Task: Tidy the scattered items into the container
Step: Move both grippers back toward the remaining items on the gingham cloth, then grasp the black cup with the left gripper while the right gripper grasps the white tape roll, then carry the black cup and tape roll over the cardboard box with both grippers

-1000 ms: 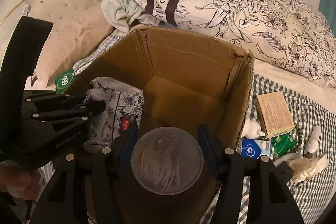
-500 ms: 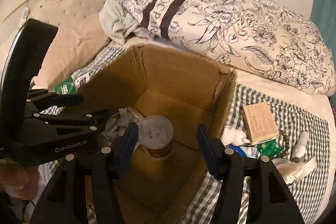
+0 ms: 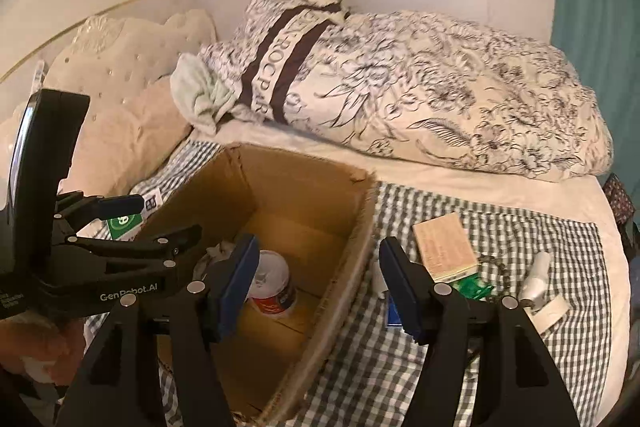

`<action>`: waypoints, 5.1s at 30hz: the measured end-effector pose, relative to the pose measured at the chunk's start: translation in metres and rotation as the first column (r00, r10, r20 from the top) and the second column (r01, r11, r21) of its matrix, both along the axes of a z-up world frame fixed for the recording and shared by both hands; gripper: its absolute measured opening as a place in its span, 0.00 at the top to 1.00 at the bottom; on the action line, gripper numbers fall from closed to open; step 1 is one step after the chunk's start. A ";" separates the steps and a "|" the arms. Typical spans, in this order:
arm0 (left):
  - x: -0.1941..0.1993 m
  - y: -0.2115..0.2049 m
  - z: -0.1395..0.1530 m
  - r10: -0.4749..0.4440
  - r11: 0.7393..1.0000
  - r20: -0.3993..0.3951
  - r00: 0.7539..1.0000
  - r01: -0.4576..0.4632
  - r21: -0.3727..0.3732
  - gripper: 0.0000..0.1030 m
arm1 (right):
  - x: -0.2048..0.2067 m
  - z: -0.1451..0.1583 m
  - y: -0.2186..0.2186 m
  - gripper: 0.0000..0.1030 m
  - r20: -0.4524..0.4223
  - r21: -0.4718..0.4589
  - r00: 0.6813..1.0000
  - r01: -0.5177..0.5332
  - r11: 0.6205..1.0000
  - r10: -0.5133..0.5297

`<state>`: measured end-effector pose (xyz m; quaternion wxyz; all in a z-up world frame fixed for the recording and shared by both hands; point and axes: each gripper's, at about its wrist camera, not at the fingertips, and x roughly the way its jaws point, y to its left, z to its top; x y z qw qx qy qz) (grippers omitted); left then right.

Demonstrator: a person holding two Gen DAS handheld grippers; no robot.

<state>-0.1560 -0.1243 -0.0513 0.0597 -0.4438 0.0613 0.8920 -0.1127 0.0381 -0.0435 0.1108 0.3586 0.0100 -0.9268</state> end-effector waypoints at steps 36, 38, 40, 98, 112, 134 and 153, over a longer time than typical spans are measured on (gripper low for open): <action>0.065 0.167 0.055 -0.180 0.972 -0.265 0.947 0.212 0.097 0.00 | 0.071 0.041 0.209 0.00 -0.142 -0.016 0.948 0.285 0.959 -0.284; 0.067 0.174 0.054 -0.183 0.971 -0.269 0.946 0.217 0.103 0.00 | 0.073 0.038 0.219 0.00 -0.138 0.008 0.947 0.295 0.956 -0.291; 0.068 0.182 0.051 -0.185 0.970 -0.273 0.944 0.220 0.100 0.00 | 0.073 0.036 0.228 0.00 -0.135 0.005 0.943 0.306 0.952 -0.303; 0.012 0.278 -0.168 -0.260 0.962 0.118 0.958 0.267 -0.050 0.20 | -0.033 -0.155 0.290 0.44 0.252 -0.127 0.949 0.225 0.966 -0.188; 0.010 0.272 -0.170 -0.245 0.968 0.139 0.959 0.251 -0.023 0.88 | -0.026 -0.152 0.298 0.83 0.220 -0.205 0.956 0.242 0.949 -0.196; 0.043 0.263 -0.108 -0.285 0.958 0.012 0.958 0.285 0.036 0.89 | 0.017 -0.093 0.284 0.97 0.081 -0.166 0.974 0.222 0.961 -0.211; 0.066 0.222 -0.035 -0.261 0.951 -0.107 0.959 0.275 0.144 0.89 | 0.078 -0.025 0.244 0.97 -0.070 -0.103 0.958 0.271 0.957 -0.278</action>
